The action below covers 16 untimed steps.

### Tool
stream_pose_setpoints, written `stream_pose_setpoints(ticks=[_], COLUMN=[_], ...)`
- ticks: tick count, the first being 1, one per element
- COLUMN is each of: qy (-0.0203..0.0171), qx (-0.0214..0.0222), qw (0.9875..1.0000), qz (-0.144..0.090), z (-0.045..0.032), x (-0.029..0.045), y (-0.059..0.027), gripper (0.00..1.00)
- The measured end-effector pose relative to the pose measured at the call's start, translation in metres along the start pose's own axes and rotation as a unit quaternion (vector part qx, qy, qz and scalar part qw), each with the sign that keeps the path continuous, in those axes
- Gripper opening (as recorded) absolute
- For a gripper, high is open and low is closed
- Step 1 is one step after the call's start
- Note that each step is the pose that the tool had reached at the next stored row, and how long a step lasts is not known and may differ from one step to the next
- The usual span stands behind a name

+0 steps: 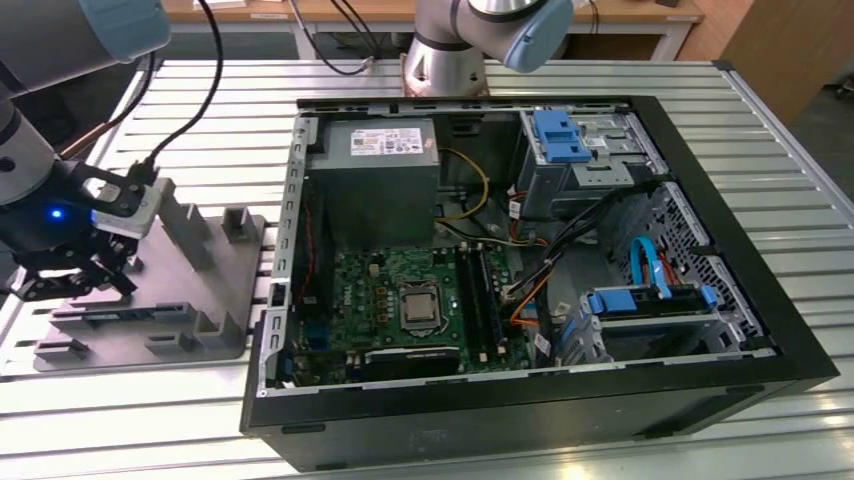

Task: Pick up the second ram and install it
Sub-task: 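Pick up the second ram and move it above second insertion slot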

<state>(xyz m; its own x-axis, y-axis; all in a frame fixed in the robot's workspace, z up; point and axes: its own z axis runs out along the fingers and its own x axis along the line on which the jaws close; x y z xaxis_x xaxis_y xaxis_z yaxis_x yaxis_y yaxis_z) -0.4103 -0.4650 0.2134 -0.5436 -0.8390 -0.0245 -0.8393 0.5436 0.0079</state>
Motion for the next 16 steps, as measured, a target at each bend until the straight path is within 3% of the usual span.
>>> stream_pose_setpoints(ticks=[8, 16], qy=[0.0003, 0.0006], qx=[-0.001, -0.0021], qw=[0.9991, 0.9962], qz=[-0.042, -0.087], z=[0.0, 0.0], x=[0.0, 0.0], y=[0.0, 0.0], gripper=[0.1, 0.1])
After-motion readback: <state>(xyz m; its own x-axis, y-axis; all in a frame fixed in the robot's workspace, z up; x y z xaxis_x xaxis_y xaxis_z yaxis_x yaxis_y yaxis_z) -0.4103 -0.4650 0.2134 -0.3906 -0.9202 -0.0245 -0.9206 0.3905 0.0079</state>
